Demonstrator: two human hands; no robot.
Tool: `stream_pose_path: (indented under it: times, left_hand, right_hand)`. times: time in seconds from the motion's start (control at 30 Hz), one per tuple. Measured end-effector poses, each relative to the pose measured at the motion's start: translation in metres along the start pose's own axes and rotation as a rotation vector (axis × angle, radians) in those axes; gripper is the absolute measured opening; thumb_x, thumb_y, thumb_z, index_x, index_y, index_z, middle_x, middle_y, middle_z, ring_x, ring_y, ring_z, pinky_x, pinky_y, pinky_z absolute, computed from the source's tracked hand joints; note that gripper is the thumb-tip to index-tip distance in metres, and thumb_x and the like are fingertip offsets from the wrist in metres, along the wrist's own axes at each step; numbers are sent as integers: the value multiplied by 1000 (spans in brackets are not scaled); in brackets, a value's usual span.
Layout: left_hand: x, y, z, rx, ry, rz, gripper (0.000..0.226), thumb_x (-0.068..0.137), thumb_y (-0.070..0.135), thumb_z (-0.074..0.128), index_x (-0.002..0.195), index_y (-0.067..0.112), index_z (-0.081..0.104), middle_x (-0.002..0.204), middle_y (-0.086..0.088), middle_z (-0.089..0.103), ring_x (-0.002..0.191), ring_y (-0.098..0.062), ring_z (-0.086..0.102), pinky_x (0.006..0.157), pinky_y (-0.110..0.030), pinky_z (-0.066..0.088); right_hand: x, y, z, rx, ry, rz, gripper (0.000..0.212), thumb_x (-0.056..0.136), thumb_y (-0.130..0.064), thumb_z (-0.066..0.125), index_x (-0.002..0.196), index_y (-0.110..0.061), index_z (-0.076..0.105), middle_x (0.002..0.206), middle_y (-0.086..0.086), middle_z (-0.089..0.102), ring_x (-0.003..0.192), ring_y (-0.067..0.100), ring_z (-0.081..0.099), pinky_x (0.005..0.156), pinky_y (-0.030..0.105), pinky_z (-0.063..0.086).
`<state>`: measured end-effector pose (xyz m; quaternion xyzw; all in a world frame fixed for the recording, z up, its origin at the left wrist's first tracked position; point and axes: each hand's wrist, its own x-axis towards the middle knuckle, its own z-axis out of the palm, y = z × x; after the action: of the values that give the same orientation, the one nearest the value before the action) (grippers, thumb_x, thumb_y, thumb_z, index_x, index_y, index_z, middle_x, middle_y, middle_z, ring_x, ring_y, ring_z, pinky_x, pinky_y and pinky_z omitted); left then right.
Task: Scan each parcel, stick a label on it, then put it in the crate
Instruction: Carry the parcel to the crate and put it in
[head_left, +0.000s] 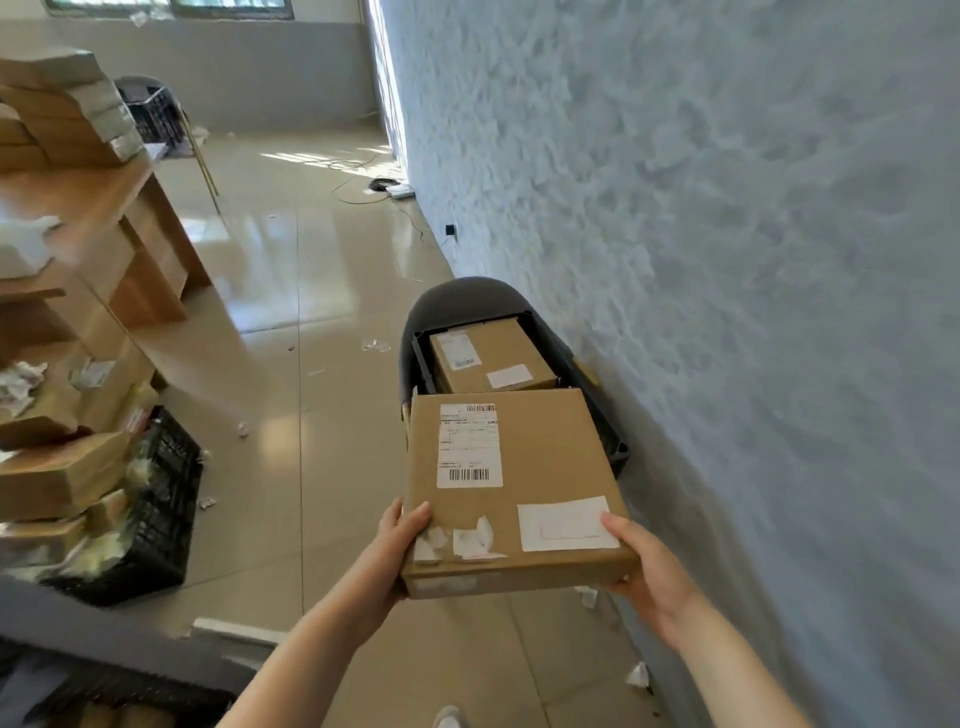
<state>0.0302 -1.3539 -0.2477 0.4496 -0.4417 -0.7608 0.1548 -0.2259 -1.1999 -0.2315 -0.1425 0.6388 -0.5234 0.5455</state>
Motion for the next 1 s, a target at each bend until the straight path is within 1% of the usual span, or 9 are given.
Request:
stream_pose_path:
  times: [0.07, 0.13, 0.27, 0.37, 0.43, 0.53, 0.67, 0.83, 1.0]
  left_hand:
    - [35, 13, 1, 20, 2, -27, 73, 84, 62, 63, 146, 40, 32, 128, 5, 66, 110, -24, 69, 89, -50, 57]
    - [63, 22, 4, 24, 1, -56, 70, 82, 65, 61, 143, 42, 35, 127, 7, 67, 112, -23, 67, 93, -55, 55]
    - [112, 33, 13, 13, 44, -138, 53, 93, 65, 46, 139, 39, 43, 127, 3, 67, 112, -23, 67, 90, -49, 58]
    - [141, 43, 28, 7, 123, -197, 51, 94, 68, 38, 134, 37, 48, 122, -3, 66, 110, -24, 65, 83, -41, 60]
    - [159, 49, 37, -8, 130, -219, 52, 92, 73, 32, 123, 38, 56, 116, 1, 68, 109, -21, 64, 95, -43, 55]
    - [189, 52, 49, -68, 146, -248, 55, 81, 80, 30, 112, 43, 58, 118, 3, 66, 111, -19, 62, 103, -45, 50]
    - [229, 47, 65, -163, 297, -276, 53, 88, 75, 36, 121, 36, 52, 116, 1, 62, 109, -20, 61, 105, -45, 48]
    - [269, 43, 78, -141, 426, -288, 49, 95, 66, 36, 128, 30, 42, 119, 3, 54, 114, -19, 54, 97, -39, 49]
    - [301, 29, 69, -106, 404, -342, 68, 91, 59, 55, 145, 24, 33, 130, -1, 50, 118, -21, 51, 92, -37, 49]
  right_hand:
    - [35, -11, -5, 19, 103, 13, 42, 92, -40, 60, 128, -19, 61, 117, 7, 72, 109, 25, 66, 81, 35, 54]
    - [64, -20, -9, 1, 160, 54, 42, 93, -46, 60, 128, -23, 61, 117, 9, 71, 108, 27, 66, 85, 40, 57]
    - [117, -46, -21, -126, 200, 131, 45, 92, -59, 55, 125, -30, 62, 114, 7, 70, 104, 26, 67, 82, 40, 57]
    - [156, -65, -34, -228, 206, 216, 62, 81, -80, 48, 126, -38, 57, 114, 6, 69, 104, 26, 66, 90, 45, 57]
    - [184, -76, -45, -293, 208, 250, 73, 75, -89, 42, 129, -40, 50, 115, 5, 67, 105, 26, 65, 94, 50, 55]
    - [220, -95, -58, -362, 174, 290, 68, 87, -80, 31, 136, -36, 44, 115, 5, 64, 104, 26, 64, 94, 50, 55]
    - [266, -113, -71, -521, 93, 289, 75, 89, -78, 24, 146, -31, 37, 121, 3, 58, 110, 23, 59, 102, 47, 50]
    - [316, -124, -81, -539, -7, 324, 69, 90, -75, 30, 140, -28, 40, 112, -4, 55, 105, 17, 54, 103, 43, 46]
    - [363, -110, -84, -577, -36, 406, 75, 85, -74, 47, 139, -23, 41, 121, -1, 54, 109, 21, 54, 89, 42, 55]
